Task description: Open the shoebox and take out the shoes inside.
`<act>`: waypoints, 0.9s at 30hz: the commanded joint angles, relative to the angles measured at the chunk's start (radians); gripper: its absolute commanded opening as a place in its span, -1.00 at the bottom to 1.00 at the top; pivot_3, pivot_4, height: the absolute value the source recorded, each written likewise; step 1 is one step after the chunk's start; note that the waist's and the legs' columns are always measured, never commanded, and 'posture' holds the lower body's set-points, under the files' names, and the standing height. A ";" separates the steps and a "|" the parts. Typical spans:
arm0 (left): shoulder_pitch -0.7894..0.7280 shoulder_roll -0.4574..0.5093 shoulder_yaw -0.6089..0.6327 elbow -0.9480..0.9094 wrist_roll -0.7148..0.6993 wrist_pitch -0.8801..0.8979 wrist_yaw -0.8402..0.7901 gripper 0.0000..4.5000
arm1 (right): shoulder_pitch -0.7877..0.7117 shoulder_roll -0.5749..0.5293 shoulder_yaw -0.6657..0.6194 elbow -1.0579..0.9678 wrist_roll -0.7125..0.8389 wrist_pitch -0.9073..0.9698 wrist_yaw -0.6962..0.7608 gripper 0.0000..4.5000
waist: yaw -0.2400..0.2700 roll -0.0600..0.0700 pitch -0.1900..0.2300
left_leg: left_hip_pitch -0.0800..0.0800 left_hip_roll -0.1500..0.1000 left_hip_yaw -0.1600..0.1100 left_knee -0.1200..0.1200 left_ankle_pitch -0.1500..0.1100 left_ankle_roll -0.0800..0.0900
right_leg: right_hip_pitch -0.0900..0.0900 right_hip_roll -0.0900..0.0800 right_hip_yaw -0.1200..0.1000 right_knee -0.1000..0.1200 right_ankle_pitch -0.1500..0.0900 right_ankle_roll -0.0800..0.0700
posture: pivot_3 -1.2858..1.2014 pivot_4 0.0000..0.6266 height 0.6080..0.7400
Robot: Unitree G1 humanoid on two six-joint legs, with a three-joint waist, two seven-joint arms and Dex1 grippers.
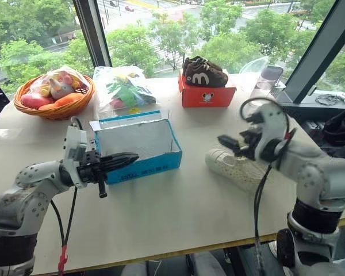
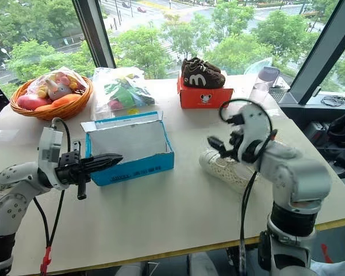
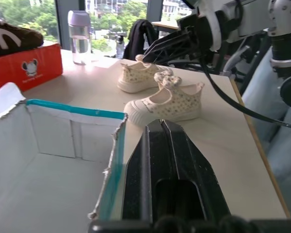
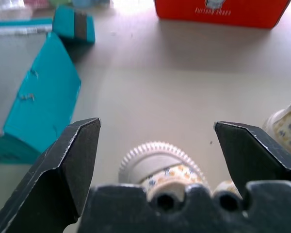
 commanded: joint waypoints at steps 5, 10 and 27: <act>-0.062 -0.061 0.165 0.062 0.073 -0.070 0.292 -1.00 | 0.013 -0.038 0.077 0.039 -0.067 -0.176 -0.080 0.99 | 0.001 0.001 0.000 | 0.001 0.000 0.000 0.000 0.000 0.000 | 0.001 0.000 0.000 0.001 0.000 0.000 | 0.03 -0.52 1.00; -0.056 -0.108 0.264 0.181 0.257 -0.125 0.606 -1.00 | 0.104 0.099 0.269 0.037 -0.238 -0.475 -0.264 0.99 | -0.006 0.001 0.000 | 0.001 0.000 0.000 0.000 0.000 0.000 | -0.001 0.000 0.001 0.001 0.000 0.000 | 0.03 -0.52 1.00; 0.056 -0.353 0.302 0.391 0.454 -0.329 0.955 -1.00 | 0.313 0.175 0.382 0.314 -0.338 -1.063 -0.217 0.99 | 0.024 0.000 0.000 | 0.000 -0.002 0.000 0.001 0.000 -0.002 | 0.001 -0.003 0.000 -0.001 0.002 0.002 | 0.03 -0.52 1.00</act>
